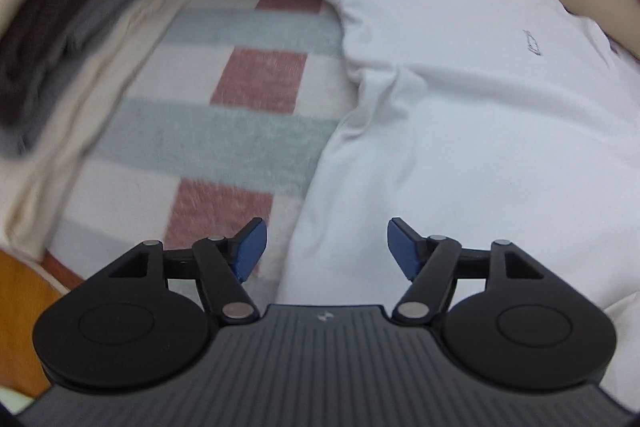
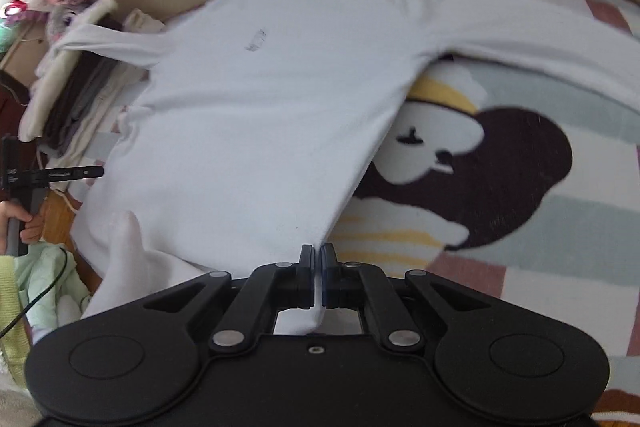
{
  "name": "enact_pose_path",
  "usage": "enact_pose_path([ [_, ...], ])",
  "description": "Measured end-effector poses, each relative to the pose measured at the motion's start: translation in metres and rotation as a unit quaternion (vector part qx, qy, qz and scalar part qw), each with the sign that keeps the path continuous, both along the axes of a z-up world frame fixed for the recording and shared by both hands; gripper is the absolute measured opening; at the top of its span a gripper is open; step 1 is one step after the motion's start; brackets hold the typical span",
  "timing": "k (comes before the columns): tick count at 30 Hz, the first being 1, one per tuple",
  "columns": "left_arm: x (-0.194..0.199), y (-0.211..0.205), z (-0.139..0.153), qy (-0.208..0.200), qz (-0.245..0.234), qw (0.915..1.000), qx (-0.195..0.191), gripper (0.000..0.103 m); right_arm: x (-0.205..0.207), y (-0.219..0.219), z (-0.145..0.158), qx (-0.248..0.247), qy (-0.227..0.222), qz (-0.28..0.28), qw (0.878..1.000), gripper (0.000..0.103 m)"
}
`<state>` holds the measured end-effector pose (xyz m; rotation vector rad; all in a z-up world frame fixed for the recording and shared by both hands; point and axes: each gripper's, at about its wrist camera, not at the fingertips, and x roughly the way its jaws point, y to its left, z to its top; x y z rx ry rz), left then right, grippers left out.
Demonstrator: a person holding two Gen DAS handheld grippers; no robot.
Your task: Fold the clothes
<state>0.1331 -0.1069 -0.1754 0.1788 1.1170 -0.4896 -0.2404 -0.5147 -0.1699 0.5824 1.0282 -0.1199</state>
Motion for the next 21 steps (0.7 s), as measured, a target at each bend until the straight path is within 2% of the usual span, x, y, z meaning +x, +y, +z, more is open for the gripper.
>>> enact_pose_path([
  [2, 0.004, 0.003, -0.01, 0.012, 0.017, 0.9998, -0.003, 0.067, 0.005, -0.005, -0.008, 0.009, 0.008, -0.008, 1.0, 0.005],
  [5, 0.005, 0.004, -0.012, 0.013, 0.03, 0.9994, -0.007, 0.074, 0.003, -0.01, -0.015, 0.022, 0.012, -0.025, 0.999, 0.005],
  [7, 0.003, 0.005, -0.012, 0.021, 0.02, 0.9994, -0.017, 0.074, -0.003, -0.012, -0.01, 0.027, -0.003, -0.037, 0.999, 0.005],
  [8, 0.002, 0.006, -0.011, 0.027, 0.011, 0.9993, -0.024, 0.07, -0.006, -0.012, -0.006, 0.022, -0.007, -0.045, 0.999, 0.004],
  [9, 0.0, 0.006, -0.011, 0.031, -0.002, 0.9991, -0.029, 0.046, -0.009, -0.011, -0.002, 0.012, -0.007, -0.051, 0.999, 0.0],
  [10, -0.005, 0.004, -0.01, 0.033, -0.022, 0.999, -0.022, 0.026, -0.011, -0.011, 0.001, -0.006, -0.002, -0.055, 0.998, 0.0],
  [11, -0.009, -0.001, -0.009, 0.027, -0.045, 0.9986, 0.004, 0.012, -0.012, -0.013, 0.001, -0.013, 0.005, -0.06, 0.998, 0.0],
  [12, -0.013, -0.004, -0.007, 0.021, -0.062, 0.9978, 0.015, 0.007, -0.013, -0.015, 0.001, -0.021, 0.013, -0.065, 0.998, 0.002],
  [13, -0.014, -0.004, -0.005, 0.03, -0.07, 0.9971, -0.001, 0.007, -0.014, -0.019, -0.001, -0.011, 0.012, -0.068, 0.998, 0.002],
  [14, -0.015, -0.004, -0.003, 0.038, -0.073, 0.9964, -0.018, 0.007, -0.014, -0.025, -0.006, 0.024, 0.002, -0.066, 0.998, 0.002],
  [16, -0.018, -0.004, 0.002, 0.039, -0.062, 0.9964, -0.044, 0.007, -0.012, -0.031, -0.012, 0.06, 0.008, -0.067, 0.996, 0.01],
  [17, -0.018, -0.004, 0.004, 0.035, -0.059, 0.9963, -0.052, 0.007, -0.01, -0.031, -0.015, 0.061, 0.02, -0.067, 0.996, 0.012],
  [19, -0.018, -0.005, 0.004, 0.035, -0.056, 0.9963, -0.056, 0.008, -0.006, -0.033, -0.021, 0.084, 0.029, -0.054, 0.995, 0.04],
  [21, -0.015, -0.006, 0.0, 0.043, -0.053, 0.9963, -0.052, 0.009, -0.003, -0.035, -0.026, 0.129, 0.006, -0.023, 0.991, 0.042],
])
